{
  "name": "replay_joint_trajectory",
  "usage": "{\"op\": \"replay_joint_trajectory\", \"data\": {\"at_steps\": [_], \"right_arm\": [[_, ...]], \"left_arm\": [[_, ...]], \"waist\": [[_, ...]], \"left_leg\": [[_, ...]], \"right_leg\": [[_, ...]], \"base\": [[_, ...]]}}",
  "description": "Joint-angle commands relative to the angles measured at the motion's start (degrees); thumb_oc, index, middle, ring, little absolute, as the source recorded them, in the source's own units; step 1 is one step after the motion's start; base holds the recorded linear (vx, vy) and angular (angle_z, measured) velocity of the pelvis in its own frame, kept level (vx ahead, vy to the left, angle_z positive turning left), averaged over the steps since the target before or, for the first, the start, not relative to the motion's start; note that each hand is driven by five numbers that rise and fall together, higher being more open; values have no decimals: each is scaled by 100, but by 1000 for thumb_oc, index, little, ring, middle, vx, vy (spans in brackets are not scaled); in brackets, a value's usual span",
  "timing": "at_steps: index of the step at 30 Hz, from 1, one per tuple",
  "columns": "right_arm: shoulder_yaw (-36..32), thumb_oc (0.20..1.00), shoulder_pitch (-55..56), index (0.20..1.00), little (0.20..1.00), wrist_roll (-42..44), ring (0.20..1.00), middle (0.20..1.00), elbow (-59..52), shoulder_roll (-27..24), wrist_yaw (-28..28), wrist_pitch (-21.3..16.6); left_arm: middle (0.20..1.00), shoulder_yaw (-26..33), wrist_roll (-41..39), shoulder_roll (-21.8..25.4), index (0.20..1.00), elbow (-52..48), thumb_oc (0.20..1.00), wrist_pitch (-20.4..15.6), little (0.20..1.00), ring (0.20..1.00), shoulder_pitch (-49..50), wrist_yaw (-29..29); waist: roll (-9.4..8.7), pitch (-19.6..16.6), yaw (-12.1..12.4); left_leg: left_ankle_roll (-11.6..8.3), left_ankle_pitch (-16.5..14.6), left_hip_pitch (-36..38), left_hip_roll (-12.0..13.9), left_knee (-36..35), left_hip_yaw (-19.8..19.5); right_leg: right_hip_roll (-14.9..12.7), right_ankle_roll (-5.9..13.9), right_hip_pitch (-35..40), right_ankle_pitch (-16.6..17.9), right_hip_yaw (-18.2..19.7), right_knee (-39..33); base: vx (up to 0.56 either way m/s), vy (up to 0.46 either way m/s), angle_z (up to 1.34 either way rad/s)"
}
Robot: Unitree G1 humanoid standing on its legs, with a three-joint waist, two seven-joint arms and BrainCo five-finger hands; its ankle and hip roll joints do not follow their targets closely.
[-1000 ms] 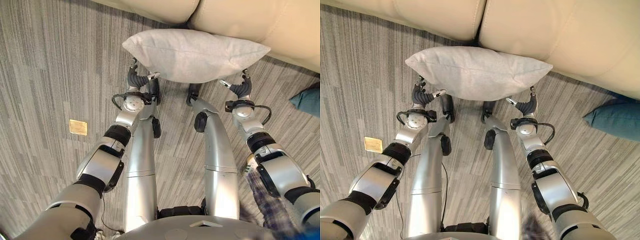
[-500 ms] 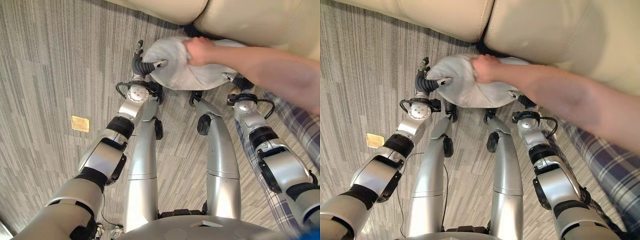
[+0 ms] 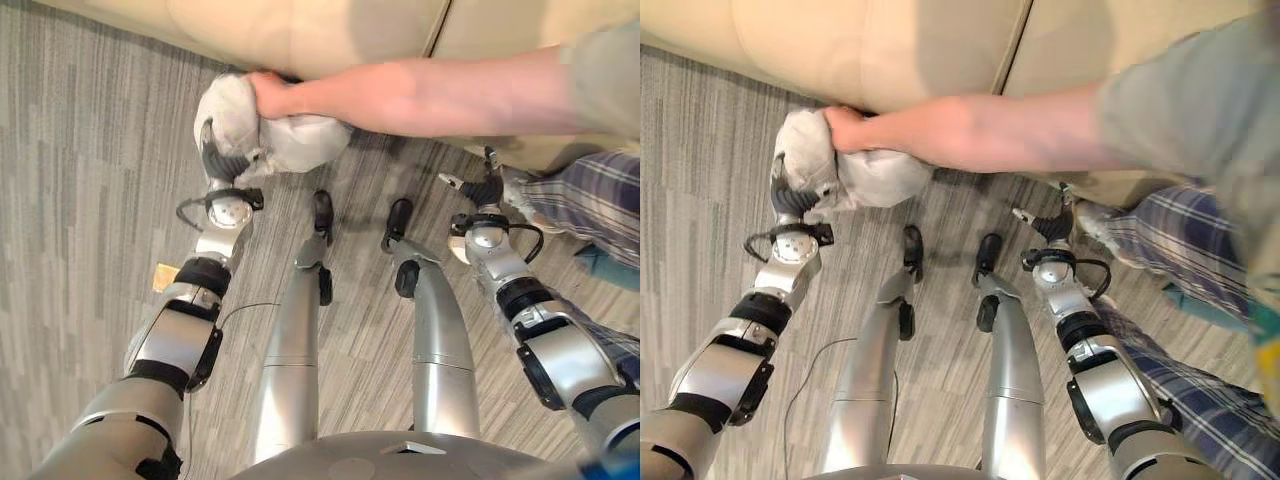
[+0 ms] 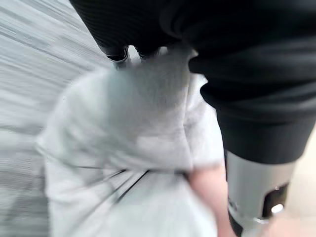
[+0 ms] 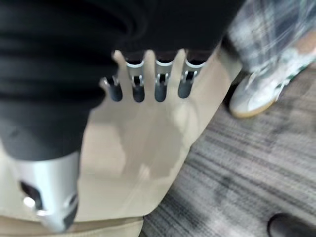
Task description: Pick up all the scattered cushions and arrange them neatly on the sofa.
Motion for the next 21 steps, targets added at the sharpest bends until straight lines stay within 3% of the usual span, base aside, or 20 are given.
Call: {"op": "replay_joint_trajectory", "data": {"at_steps": [1, 6, 14, 16, 21], "right_arm": [[143, 1000, 60, 1000, 1000, -67, 1000, 1000, -61, -171, -23, -78], [99, 1000, 184, 1000, 1000, -55, 1000, 1000, 22, -135, 41, -49], [104, 1000, 1028, 1000, 1000, -107, 1000, 1000, 556, 16, 510, 205], [53, 1000, 1418, 1000, 1000, -145, 1000, 1000, 886, 65, 701, 336], [-30, 1000, 1765, 1000, 1000, -233, 1000, 1000, 1107, 107, 863, 408]], "left_arm": [[1000, -500, 171, -926, 1000, -153, 1000, -153, 1000, 1000, 54, -463], [1000, -416, 176, -951, 1000, -132, 1000, -129, 1000, 1000, 213, -497], [1000, -426, 319, -1078, 1000, 474, 1000, 42, 1000, 1000, 1035, -920], [1000, -389, 436, -1056, 1000, 836, 1000, 121, 1000, 1000, 1402, -1092], [1000, -313, 617, -1006, 1000, 1120, 1000, 155, 1000, 1000, 1773, -1218]], "waist": [[337, -35, -4], [337, -64, 43], [289, -50, 200], [266, -6, 249], [225, 54, 254]], "left_leg": [[-321, -218, -239, 237, -310, -518], [-345, -153, -72, 247, -468, -528], [-414, -16, 1756, 124, -1474, -565], [-418, -44, 2632, 73, -1687, -587], [-416, 119, 3558, 51, -2039, -549]], "right_leg": [[111, 798, -48, 646, 313, -1092], [95, 816, 95, 652, 279, -1133], [36, 860, 1613, 725, 121, -1709], [25, 857, 2478, 750, 4, -2023], [44, 827, 3494, 946, -162, -2570]], "base": [[0, 0, 0], [-3, -2, 1], [-28, 2, 5], [-22, 16, 8], [-12, 21, 5]]}}
